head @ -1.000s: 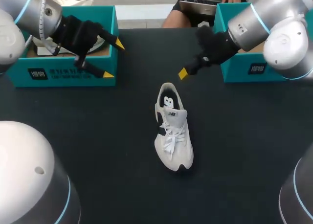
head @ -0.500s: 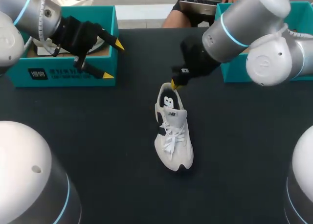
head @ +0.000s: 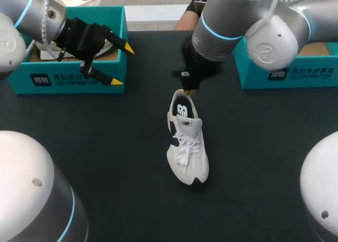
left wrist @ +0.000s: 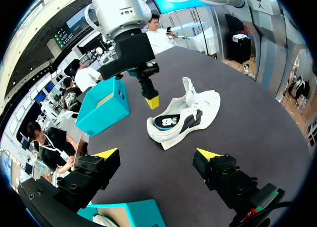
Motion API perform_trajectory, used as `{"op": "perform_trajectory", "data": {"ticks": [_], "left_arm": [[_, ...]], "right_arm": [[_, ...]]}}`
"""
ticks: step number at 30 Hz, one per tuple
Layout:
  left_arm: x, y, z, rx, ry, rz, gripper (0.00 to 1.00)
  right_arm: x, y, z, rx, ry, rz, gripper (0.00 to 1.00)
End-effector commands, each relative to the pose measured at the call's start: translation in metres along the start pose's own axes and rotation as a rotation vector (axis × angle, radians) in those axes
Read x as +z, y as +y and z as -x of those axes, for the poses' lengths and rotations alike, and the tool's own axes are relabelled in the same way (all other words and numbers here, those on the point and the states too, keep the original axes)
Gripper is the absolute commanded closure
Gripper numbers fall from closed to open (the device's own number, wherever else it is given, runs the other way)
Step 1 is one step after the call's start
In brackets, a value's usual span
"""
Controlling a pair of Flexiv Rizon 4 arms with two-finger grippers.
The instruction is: Take the shoe out of the shoebox, open the shoe tongue, remove and reinsert the insole, then place the shoe into the shoebox
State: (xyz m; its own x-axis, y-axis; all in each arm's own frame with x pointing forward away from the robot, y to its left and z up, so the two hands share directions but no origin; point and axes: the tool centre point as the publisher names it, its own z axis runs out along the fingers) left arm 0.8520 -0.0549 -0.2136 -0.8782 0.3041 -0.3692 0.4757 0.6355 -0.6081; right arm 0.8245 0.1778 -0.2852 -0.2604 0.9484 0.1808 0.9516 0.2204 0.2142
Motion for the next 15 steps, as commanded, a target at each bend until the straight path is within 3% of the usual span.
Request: {"op": "perform_trajectory", "data": {"ticks": [1, 6, 15], "left_arm": [[-0.001, 0.0, -0.001, 0.0, 0.001, 0.003, 0.0], [-0.001, 0.0, -0.001, 0.0, 0.001, 0.003, 0.0], [-0.001, 0.0, -0.001, 0.0, 0.001, 0.003, 0.0]], "right_arm": [[0.002, 0.0, -0.005, 0.018, -0.121, 0.024, 1.0], [0.013, -0.012, -0.009, 0.075, -0.137, 0.061, 1.0], [0.038, -0.037, -0.009, 0.138, -0.139, 0.052, 1.0]]}}
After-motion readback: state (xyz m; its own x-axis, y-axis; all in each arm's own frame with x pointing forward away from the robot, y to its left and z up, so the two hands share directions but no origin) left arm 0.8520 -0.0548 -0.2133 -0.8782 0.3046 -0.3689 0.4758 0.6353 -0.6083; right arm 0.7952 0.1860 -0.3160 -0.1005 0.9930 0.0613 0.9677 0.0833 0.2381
